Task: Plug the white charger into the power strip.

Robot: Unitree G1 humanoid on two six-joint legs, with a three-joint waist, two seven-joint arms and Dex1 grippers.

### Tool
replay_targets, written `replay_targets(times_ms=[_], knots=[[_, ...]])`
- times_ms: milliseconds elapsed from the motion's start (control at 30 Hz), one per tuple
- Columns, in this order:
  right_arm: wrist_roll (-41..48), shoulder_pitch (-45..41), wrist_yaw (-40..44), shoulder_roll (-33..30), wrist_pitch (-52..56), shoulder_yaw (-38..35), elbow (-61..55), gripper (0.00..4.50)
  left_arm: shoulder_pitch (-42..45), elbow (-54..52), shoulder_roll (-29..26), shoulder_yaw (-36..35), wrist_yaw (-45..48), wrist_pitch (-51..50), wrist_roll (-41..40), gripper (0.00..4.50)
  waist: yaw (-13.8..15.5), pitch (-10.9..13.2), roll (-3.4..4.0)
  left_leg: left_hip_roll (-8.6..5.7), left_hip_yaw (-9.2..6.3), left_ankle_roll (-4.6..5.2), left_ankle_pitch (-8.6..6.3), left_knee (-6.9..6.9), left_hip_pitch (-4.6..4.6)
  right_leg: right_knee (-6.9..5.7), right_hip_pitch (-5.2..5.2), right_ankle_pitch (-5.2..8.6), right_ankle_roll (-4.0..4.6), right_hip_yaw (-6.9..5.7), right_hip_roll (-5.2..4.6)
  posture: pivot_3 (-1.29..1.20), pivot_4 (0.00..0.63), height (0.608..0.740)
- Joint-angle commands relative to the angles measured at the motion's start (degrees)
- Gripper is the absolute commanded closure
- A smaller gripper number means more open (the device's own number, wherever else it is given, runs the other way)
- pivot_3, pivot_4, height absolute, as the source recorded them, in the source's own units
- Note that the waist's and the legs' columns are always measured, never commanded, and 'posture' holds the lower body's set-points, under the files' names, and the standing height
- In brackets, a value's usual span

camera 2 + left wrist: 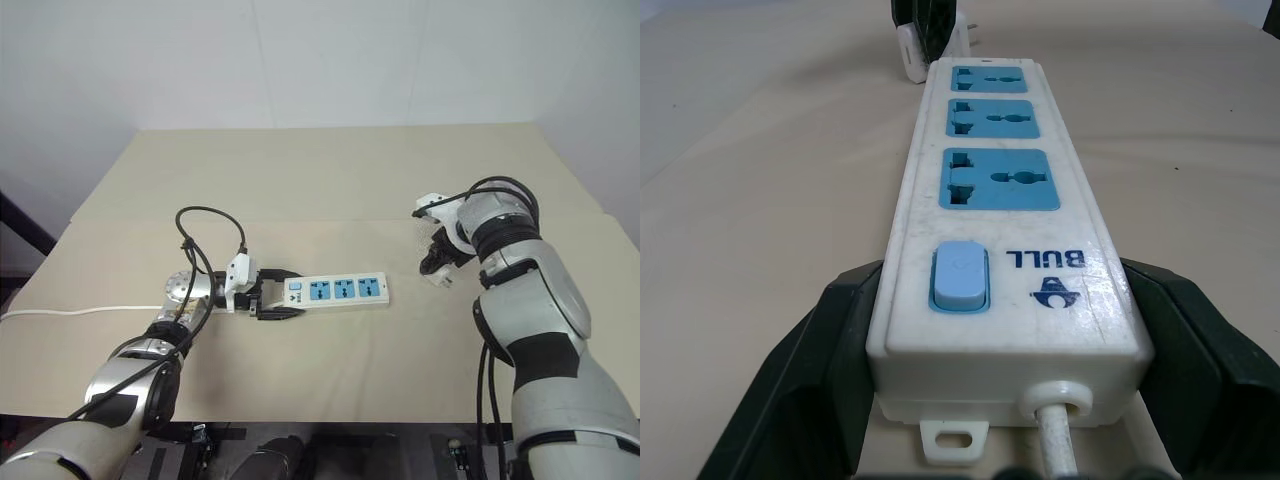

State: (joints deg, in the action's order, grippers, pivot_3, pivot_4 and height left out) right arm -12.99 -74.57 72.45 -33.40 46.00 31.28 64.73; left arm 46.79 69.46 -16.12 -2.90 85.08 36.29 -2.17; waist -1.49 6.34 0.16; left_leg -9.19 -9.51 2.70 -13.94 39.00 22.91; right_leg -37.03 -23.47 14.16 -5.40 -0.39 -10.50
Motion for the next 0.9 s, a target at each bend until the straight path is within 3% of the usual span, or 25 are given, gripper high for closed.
replay_targets(times_ms=[33, 300, 500, 700, 800, 900], knots=[[-1.95, -1.02, -0.41, 0.11, -1.71, -0.77, 0.72, 3.4, -2.07, 1.2, -0.83, 2.98, 0.25, -0.27, 2.64, 1.24, -0.14, -0.05, 0.01, 0.0, 0.0, 0.0, 0.0, 0.0, 0.01, 0.0, -0.01, 0.0, 0.0, 0.01, -0.01, 0.0, 0.15, 0.74], [-4.87, -1.71, 3.76, -1.21, -3.55, 0.23, -2.34, 3.4, -1.77, 1.01, -1.0, 3.09, 1.17, -0.54, 2.22, 1.24, -0.36, -0.26, 0.02, -0.01, 0.0, 0.0, 0.0, 0.0, 0.01, 0.0, 0.0, 0.0, 0.0, 0.01, 0.0, 0.0, 0.15, 0.74], [-2.95, -1.57, 6.23, -4.19, 3.27, -3.86, -17.73, 3.4, -0.98, 0.79, -1.05, 3.37, 2.38, -1.14, 2.08, 1.24, -0.77, -0.28, 0.05, -0.01, 0.0, 0.0, 0.0, -0.01, 0.13, -0.06, -0.18, 0.0, 0.0, 0.02, 0.0, 0.0, 0.15, 0.74], [11.07, 7.99, 1.47, -5.07, 11.46, -23.73, -40.87, 3.4, -0.76, -0.37, -1.64, 3.37, 3.39, -2.93, 1.41, 1.24, -0.47, -0.38, -0.12, 0.0, 0.0, 0.0, 0.0, 0.0, 0.36, -0.08, -0.38, 0.0, 0.0, 0.01, 0.0, 0.0, 0.15, 0.74], [19.28, 15.98, -2.05, -2.22, 3.67, -35.06, -49.42, 3.4, -0.97, -0.9, -1.85, 3.41, 4.2, -3.66, 0.87, 1.24, -0.4, -0.48, -0.28, -0.01, -0.07, 0.0, 0.0, 0.04, 0.39, -0.08, -0.39, -0.01, 0.01, -0.01, -0.01, 0.0, 0.15, 0.74], [26.44, 23.54, -0.19, -0.49, -3.4, -40.06, -55.67, 3.4, -1.14, -1.05, -2.12, 3.75, 4.78, -3.95, 0.78, 1.24, -0.54, -0.49, -0.3, 0.01, -0.05, -0.01, 0.01, 0.03, 0.38, -0.05, -0.35, -0.01, 0.01, 0.02, -0.01, 0.0, 0.15, 0.74]])
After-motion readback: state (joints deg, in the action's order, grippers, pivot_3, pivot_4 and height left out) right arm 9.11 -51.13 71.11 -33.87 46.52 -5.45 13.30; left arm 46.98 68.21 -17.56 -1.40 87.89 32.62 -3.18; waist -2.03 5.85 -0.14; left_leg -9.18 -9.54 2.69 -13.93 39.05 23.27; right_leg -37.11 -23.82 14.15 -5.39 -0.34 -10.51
